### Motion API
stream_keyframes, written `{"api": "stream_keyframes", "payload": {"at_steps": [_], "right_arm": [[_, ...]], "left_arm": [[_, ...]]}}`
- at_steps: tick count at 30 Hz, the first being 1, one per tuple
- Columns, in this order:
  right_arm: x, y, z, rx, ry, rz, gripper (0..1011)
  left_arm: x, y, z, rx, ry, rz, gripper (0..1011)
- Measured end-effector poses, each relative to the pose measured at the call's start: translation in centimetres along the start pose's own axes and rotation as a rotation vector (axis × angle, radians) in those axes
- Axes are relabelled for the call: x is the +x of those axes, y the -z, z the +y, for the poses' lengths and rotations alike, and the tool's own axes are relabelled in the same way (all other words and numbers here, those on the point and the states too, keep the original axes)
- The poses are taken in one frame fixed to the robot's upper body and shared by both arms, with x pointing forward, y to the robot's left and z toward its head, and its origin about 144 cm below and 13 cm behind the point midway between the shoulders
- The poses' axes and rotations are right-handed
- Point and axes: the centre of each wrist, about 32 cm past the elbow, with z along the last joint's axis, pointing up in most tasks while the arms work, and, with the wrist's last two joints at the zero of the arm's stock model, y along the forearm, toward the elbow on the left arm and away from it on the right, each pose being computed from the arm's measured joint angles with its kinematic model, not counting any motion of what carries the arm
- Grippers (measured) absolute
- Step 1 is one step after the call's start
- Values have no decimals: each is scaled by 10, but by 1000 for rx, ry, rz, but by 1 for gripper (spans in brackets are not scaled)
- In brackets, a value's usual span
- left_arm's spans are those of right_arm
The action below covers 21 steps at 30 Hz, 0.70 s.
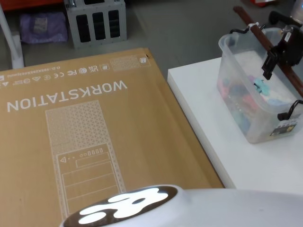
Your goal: Use one hand to grasp the basket and place it at the designated location.
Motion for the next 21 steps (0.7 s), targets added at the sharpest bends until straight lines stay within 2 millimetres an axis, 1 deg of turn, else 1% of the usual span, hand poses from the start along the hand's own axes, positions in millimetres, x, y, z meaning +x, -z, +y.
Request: {"api": "stream_keyframes", "payload": {"at_steps": [1, 4, 6, 7, 10, 12, 14, 15, 21], "right_arm": [[0, 0, 0, 0, 0, 0, 641], [0, 0, 0, 0, 1, 0, 561], [0, 0, 0, 0, 1, 1, 475], [0, 0, 0, -1, 1, 1, 467], [0, 0, 0, -1, 1, 1, 353], [0, 0, 0, -1, 1, 1, 320], [0, 0, 0, -1, 1, 2, 246], [0, 0, 0, -1, 1, 2, 229], [0, 0, 0, -1, 1, 2, 228]], "left_arm": [[0, 0, 0, 0, 0, 0, 0], [0, 0, 0, 0, 0, 0, 0], [0, 0, 0, 0, 0, 0, 0], [0, 0, 0, 0, 0, 0, 0], [0, 0, 0, 0, 0, 0, 0], [0, 0, 0, 0, 0, 0, 0], [0, 0, 0, 0, 0, 0, 0], [0, 0, 0, 0, 0, 0, 0], [0, 0, 0, 0, 0, 0, 0]]}}
